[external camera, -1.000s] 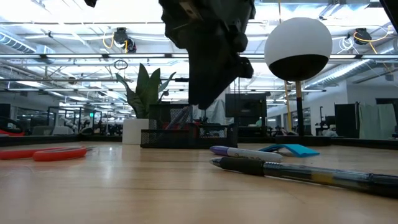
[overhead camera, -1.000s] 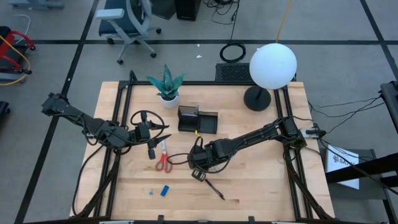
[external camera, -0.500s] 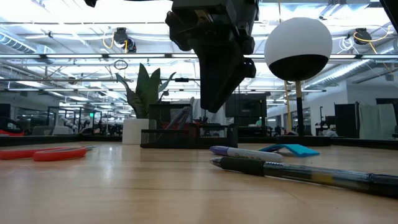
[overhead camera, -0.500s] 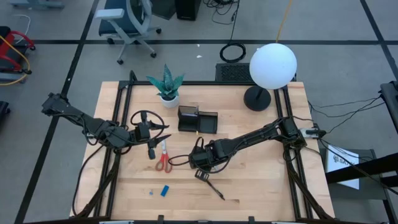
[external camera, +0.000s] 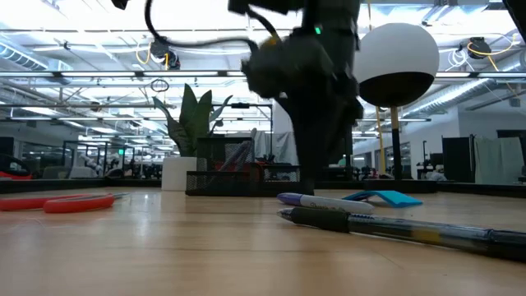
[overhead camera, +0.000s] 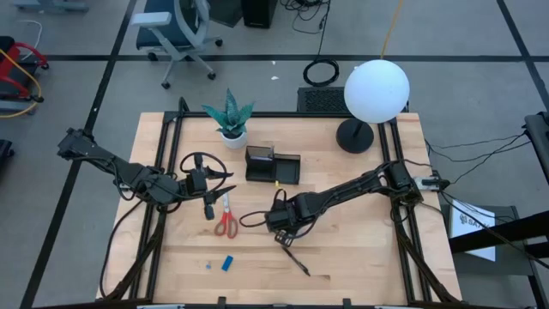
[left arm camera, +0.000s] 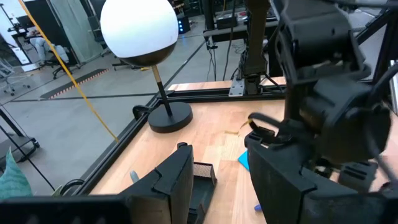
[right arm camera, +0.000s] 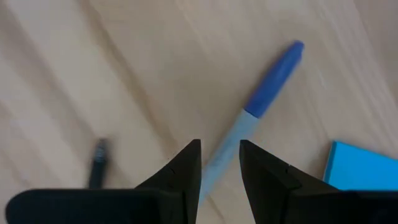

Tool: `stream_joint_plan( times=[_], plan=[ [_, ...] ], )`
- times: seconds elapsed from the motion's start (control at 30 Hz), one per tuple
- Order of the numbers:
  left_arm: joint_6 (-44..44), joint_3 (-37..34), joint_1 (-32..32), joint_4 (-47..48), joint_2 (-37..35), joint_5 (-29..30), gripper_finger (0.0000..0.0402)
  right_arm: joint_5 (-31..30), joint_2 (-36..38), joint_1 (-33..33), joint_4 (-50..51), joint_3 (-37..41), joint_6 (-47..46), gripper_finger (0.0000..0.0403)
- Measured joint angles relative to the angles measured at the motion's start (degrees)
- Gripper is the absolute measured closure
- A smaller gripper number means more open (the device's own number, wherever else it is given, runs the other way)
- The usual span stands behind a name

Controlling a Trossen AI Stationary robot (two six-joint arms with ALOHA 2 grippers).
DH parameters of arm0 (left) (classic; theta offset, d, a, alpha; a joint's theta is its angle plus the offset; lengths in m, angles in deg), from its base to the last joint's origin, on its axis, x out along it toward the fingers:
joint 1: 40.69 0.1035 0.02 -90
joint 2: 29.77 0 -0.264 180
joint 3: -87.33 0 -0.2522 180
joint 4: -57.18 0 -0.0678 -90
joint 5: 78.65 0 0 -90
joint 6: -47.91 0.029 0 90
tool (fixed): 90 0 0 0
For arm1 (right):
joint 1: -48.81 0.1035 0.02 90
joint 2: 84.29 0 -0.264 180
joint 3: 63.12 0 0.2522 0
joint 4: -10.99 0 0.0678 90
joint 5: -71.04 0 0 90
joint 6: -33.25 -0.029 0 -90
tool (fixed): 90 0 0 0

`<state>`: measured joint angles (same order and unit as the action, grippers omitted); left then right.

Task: Pick and place office supplies into organizer
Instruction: Put the blue marker into the black desk organizer

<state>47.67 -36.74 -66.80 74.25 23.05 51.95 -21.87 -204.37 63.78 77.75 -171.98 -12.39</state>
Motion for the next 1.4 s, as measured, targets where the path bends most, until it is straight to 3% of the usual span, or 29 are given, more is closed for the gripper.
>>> stream_joint_plan(
  times=[0.5, 0.6, 0.73, 1.03, 1.2, 1.4],
  plan=[
    [0.01, 0.0, 0.0, -0.02, 0.02, 0.0, 0.024, 3.05, 0.31, -0.38, -7.43, 12.15, -0.89, 0.0306],
    [-0.09, 0.0, 0.0, -0.02, 0.02, 0.0, 0.024, 3.88, 0.28, -0.42, -7.31, 13.2, 3.52, 0.0324],
    [-0.25, 0.0, 0.0, -0.02, 0.02, 0.0, 0.024, 5.28, 0.22, -0.47, -7.41, 13.36, 7.74, 0.0377],
    [-0.62, 0.0, 0.0, 0.69, 0.02, 0.0, 0.024, 5.65, 1.6, -0.45, -10.13, 13.41, 11.63, 0.038],
    [-1.81, 0.0, 0.0, 0.94, 0.02, 0.0, 0.024, 3.58, 5.81, -0.3, -11.31, 13.89, 13.66, 0.038],
    [-2.07, 0.0, 0.0, 0.98, 0.0, 0.0, 0.024, -3.64, 14.62, -0.34, -13.03, 13.59, 15.92, 0.038]
  ],
)
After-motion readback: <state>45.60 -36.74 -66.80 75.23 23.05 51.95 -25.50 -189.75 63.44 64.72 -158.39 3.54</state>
